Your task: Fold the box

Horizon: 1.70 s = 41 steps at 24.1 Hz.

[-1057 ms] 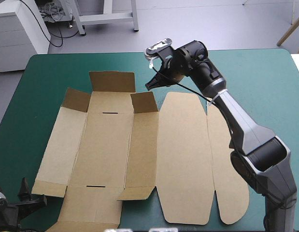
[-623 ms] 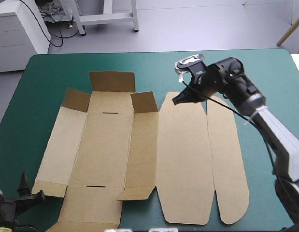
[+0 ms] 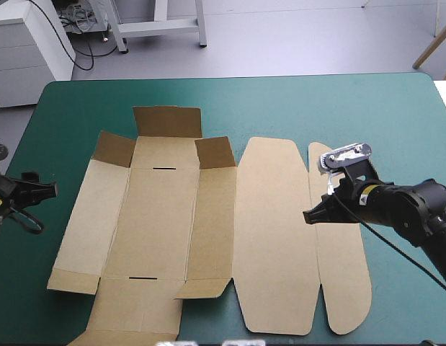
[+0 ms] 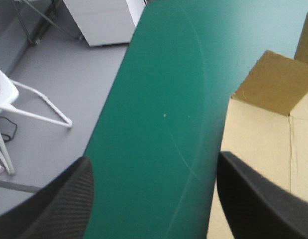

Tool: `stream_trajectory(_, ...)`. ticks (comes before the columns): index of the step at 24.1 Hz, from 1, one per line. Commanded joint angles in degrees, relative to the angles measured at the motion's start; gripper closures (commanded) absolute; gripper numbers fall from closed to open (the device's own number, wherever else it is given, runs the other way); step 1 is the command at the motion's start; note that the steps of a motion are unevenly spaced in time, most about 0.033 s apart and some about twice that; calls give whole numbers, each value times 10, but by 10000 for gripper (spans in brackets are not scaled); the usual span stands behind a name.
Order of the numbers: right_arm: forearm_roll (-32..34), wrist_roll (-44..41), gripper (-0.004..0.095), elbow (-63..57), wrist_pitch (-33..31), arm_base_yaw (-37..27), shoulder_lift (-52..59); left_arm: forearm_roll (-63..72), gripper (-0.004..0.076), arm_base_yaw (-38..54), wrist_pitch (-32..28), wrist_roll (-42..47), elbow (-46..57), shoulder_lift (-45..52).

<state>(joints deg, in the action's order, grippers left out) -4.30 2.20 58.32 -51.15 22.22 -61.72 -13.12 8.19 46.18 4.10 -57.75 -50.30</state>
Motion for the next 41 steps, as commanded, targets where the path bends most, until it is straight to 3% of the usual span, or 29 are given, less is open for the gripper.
stream_trajectory(1, -8, 3, 912, -15, 35, -5, 46, 39, 225, -1, -6, -16, -36, -52)
stream_trajectory(5, -7, 3, 912, -80, 68, -5, 108, 126, 225, 67, 4, -20, -36, -120)
stream_trajectory(9, -8, -4, 912, -132, 56, -5, 149, 418, 225, 246, 70, -226, -36, -197)
stream_trajectory(12, -13, -8, 912, -152, 58, -5, 181, 491, 225, 315, 145, -295, -36, -268)
stream_trajectory(17, -13, -8, 912, -155, 57, -5, 223, 497, 225, 317, 231, -346, -28, -335)
stream_trajectory(26, -13, -8, 912, -155, 54, -5, 275, 434, 225, 281, 214, -373, 11, -335)
stream_trajectory(41, -4, 11, 912, -155, 43, -5, 288, 439, 232, 139, 260, -426, 24, -392)
